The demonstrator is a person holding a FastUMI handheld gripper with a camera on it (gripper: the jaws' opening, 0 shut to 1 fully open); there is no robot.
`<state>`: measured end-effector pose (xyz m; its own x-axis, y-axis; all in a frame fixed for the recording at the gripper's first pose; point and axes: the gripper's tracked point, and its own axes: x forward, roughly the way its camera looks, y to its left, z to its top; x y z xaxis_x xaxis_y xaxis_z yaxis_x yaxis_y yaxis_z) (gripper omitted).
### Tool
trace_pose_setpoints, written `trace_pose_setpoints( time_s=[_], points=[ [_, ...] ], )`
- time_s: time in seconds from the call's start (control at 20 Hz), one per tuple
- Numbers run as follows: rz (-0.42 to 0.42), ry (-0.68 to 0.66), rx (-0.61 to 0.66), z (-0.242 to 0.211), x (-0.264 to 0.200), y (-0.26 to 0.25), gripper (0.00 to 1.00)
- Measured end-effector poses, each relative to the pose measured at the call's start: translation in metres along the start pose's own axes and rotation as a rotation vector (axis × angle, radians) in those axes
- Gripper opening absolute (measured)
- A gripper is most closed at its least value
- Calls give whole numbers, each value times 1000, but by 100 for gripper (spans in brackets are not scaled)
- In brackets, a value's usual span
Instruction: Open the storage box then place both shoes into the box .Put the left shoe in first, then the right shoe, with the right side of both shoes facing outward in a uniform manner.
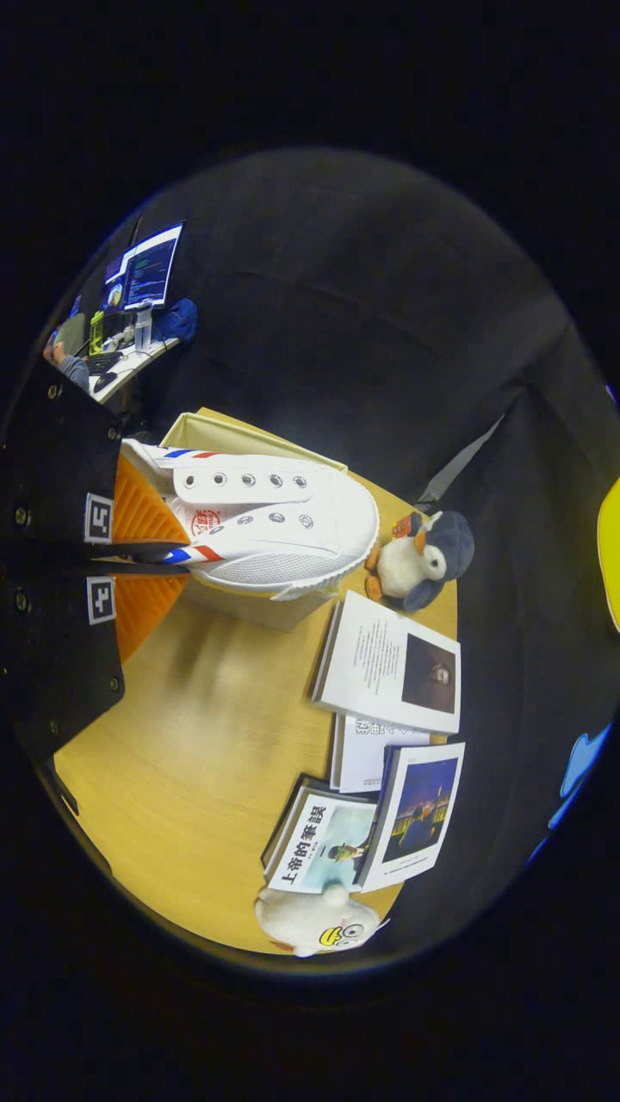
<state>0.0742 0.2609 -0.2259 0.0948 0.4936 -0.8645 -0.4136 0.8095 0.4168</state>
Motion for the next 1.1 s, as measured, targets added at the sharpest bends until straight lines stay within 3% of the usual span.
trace_pose_setpoints(
  time_s=[0.5,1.0,1.05,1.1],
  points=[
    [-12,104,-109,1,62,57,0],
    [-84,145,-196,-6,100,68,0],
    [-56,140,-180,-5,98,75,0],
    [-9,126,-155,-4,95,86,16]
  ],
)
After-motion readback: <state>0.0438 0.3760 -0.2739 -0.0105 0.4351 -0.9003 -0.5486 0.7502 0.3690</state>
